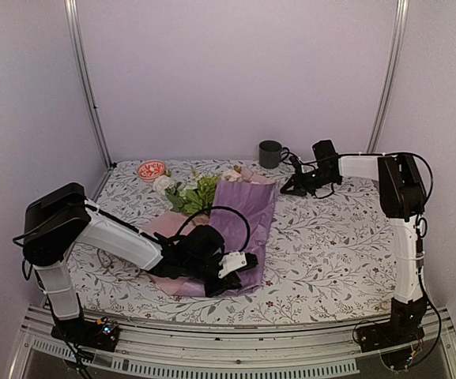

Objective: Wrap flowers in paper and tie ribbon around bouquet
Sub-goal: Press the fold line of the 2/3-folded wrapping paper, then pick up the two-thirds-folded wrapping paper from the center of the board, then fold the 2/3-folded wrapping paper at the center of the board.

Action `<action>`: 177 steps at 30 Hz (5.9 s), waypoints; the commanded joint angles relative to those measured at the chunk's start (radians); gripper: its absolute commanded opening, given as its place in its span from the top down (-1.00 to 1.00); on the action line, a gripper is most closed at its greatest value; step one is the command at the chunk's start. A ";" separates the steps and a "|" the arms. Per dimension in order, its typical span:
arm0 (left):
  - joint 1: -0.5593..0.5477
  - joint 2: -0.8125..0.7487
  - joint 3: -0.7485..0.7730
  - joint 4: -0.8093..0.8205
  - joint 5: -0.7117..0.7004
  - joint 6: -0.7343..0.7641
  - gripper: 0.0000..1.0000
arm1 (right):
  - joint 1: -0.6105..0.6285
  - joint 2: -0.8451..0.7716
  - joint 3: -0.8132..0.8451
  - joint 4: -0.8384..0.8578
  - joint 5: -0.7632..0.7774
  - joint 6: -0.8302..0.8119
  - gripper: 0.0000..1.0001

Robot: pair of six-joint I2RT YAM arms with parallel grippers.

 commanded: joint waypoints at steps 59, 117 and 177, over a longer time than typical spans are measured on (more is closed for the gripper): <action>0.420 -0.248 0.003 0.140 -0.083 -0.529 -0.05 | 0.500 -0.041 -0.459 0.367 0.070 0.189 0.96; 0.798 0.086 0.326 -0.519 -0.209 -0.422 -0.20 | 0.397 -0.267 -0.744 0.383 0.188 0.112 0.93; 0.588 -0.417 0.090 -0.279 0.335 -0.740 1.00 | 0.556 -0.109 -0.431 0.246 0.067 -0.049 0.91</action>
